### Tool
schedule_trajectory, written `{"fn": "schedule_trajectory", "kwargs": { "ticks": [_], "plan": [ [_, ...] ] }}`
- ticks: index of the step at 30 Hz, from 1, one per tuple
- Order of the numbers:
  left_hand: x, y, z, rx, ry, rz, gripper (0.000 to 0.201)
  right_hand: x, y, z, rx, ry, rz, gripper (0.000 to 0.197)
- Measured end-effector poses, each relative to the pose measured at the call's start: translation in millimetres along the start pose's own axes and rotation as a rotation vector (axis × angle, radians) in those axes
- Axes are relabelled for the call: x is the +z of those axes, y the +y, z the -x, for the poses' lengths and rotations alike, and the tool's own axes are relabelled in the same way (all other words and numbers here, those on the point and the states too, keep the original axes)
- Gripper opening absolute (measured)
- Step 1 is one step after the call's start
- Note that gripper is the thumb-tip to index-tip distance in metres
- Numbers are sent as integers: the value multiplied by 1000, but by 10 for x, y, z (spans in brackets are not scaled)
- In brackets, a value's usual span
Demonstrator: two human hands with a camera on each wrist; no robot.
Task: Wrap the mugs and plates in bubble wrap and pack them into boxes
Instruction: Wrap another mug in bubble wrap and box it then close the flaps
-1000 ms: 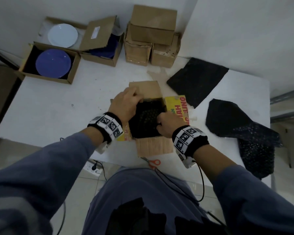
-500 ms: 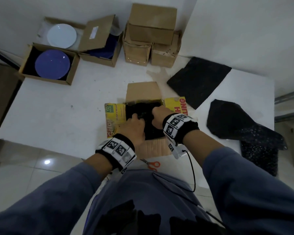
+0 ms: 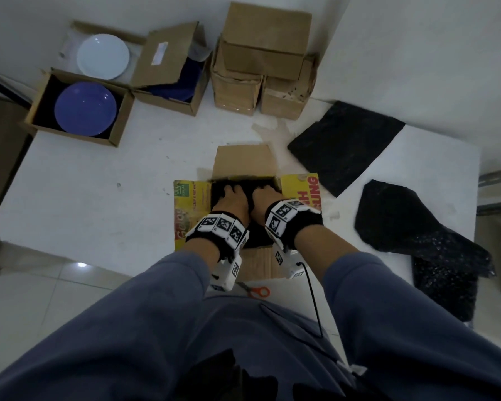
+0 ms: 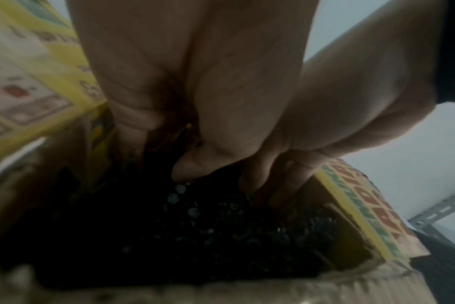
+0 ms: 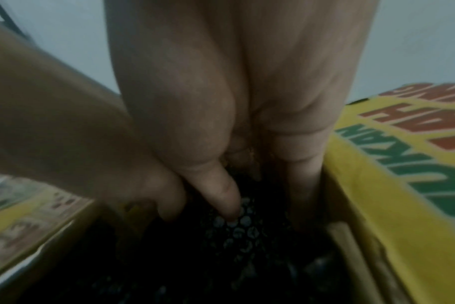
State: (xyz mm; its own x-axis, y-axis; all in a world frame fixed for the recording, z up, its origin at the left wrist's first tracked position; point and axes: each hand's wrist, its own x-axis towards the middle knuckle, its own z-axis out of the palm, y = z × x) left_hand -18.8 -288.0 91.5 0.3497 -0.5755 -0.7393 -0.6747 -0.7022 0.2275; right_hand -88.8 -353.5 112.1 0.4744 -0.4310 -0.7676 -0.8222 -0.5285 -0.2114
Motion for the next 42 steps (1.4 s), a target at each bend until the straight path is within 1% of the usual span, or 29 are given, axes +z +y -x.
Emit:
{"fn": "schedule_trajectory", "kwargs": {
  "ticks": [2,3,5,7,10,16,18,22,24,26,29,31,33,36,38,40,42],
  "plan": [
    [-23,-56,-40,38,16,1,63,49,23,-18,15,51,-1,52],
    [-27,-84,-52,56,22,-3,64,74,23,-22,18,59,-9,59],
    [-26,-119,-78,82,42,-22,64,123,28,-82,33,46,-54,66],
    [-1,-132,-100,75,59,-22,64,132,26,-140,62,9,-98,70],
    [24,-121,-148,48,49,-9,65,139,22,-216,101,-35,-127,74],
    [0,-97,-226,29,-5,-12,64,114,8,-312,140,-52,-130,72],
    [2,-107,-234,27,-20,17,66,132,14,-316,144,-70,-147,78],
    [27,-117,-222,38,-50,51,76,167,14,-284,138,-74,-171,89],
    [35,-129,-218,41,-43,74,75,177,9,-272,137,-83,-167,93],
    [46,-125,-188,54,-13,87,70,175,16,-244,124,-78,-152,89],
    [121,-100,-69,52,62,48,67,172,45,-163,82,-53,-163,76],
    [186,-83,10,42,134,25,70,200,65,-105,65,14,-144,67],
    [216,-82,40,39,154,2,78,244,64,-49,59,92,-73,59],
    [206,-114,53,72,73,-107,92,315,45,-9,46,69,13,69],
    [199,-122,67,84,57,-219,99,331,32,-16,49,66,41,70],
    [194,-106,70,82,73,-302,97,344,11,-45,47,89,74,67],
    [194,-91,37,88,114,-385,89,362,-2,-76,41,108,128,64]
  ]
}}
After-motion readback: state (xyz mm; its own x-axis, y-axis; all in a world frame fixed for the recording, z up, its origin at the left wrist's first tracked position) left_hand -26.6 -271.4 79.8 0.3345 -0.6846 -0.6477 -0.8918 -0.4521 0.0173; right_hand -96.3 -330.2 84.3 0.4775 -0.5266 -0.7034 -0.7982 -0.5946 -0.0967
